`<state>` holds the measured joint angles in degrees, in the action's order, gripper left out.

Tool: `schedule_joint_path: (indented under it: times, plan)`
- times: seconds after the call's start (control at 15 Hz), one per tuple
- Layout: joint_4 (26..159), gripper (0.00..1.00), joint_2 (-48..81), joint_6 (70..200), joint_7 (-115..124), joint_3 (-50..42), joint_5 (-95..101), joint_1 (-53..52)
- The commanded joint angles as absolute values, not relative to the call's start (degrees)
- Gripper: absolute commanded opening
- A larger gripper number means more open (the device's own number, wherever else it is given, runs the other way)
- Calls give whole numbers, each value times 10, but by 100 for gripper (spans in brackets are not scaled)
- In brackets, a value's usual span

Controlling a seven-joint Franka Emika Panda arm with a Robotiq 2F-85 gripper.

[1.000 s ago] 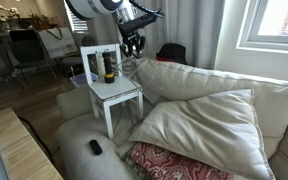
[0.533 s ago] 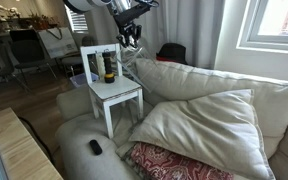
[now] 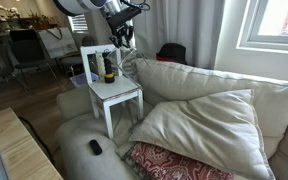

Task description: Put the chair, then place the torch in it

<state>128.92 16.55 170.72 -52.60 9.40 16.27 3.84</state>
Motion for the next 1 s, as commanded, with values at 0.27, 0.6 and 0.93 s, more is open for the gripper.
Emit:
schedule_joint_path:
  times: [0.27, 0.6, 0.93]
  plan:
    - [1339, 3, 156, 1726, -562, 152, 141, 66]
    - [1351, 3, 170, 1649, -651, 250, 69, 130]
    - [1341, 3, 176, 1549, -767, 264, -35, 130]
